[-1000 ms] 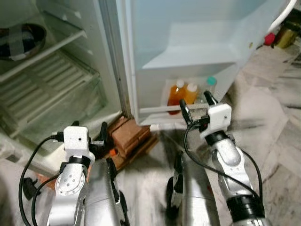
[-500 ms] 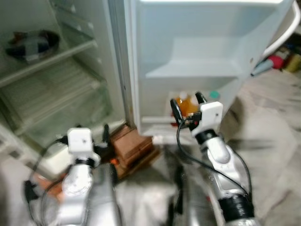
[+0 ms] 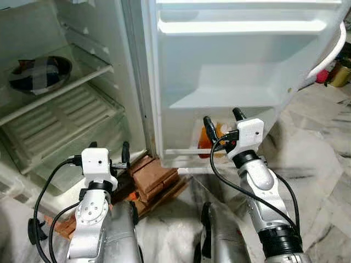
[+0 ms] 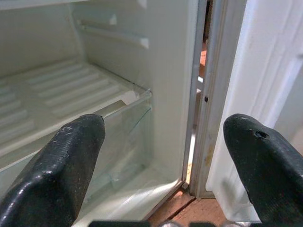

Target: Restocking fridge

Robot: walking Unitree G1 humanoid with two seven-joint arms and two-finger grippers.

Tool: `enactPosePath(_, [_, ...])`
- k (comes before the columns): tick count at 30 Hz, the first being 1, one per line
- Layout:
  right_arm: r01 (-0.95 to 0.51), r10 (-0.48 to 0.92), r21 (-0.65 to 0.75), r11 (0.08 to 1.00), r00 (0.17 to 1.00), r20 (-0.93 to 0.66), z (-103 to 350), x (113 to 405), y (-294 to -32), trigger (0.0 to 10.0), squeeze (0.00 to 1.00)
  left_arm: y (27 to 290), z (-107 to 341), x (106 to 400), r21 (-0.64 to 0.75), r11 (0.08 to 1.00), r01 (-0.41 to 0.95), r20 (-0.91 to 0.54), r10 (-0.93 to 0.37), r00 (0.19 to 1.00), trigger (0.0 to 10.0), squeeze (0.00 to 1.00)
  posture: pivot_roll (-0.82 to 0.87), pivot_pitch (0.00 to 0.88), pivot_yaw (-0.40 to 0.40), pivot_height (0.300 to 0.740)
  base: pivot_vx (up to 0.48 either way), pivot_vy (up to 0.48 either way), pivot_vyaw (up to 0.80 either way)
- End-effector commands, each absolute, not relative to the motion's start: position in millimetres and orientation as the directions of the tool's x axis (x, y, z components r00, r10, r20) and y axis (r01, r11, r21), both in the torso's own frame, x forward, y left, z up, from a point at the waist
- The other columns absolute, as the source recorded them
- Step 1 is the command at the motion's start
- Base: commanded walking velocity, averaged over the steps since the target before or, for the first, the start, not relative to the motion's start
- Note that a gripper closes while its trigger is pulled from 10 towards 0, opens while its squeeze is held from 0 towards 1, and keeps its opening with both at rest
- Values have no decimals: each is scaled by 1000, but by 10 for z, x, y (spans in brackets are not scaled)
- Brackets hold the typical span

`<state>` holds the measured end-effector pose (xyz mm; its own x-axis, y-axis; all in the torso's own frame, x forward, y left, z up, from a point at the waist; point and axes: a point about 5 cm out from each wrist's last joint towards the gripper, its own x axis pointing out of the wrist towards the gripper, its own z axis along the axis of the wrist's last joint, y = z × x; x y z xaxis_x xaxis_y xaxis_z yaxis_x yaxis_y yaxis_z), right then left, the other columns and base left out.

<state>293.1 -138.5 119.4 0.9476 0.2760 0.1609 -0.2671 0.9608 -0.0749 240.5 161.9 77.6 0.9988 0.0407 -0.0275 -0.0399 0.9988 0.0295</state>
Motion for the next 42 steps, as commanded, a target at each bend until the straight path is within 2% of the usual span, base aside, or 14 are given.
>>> enactPosePath(1, [-254, 264, -83, 964, 952, 158, 1197, 2957, -1406, 10000, 0, 1626, 735, 2377, 41, 998, -47, -43, 49, 998, 10000, 0, 102, 31, -28, 659, 0, 0, 0])
enactPosePath(20, [-251, 261, -88, 964, 956, 132, 1183, 3029, -1396, 10000, 0, 1590, 757, 2459, 78, 996, -50, -35, 53, 998, 10000, 0, 92, 38, -19, 739, 0, 0, 0])
enactPosePath(28, [-272, 279, -66, 960, 952, 126, 1162, 3003, -1329, 10000, 0, 1624, 730, 2452, 104, 994, -42, -48, 47, 998, 10000, 0, 86, 43, -7, 740, 0, -31, 0])
enactPosePath(42, [-327, 333, -68, 943, 936, 112, 1140, 3005, -1252, 10000, 0, 1620, 682, 2428, 115, 992, -58, -75, 67, 995, 10000, 0, 92, 54, -9, 740, -86, -399, 0])
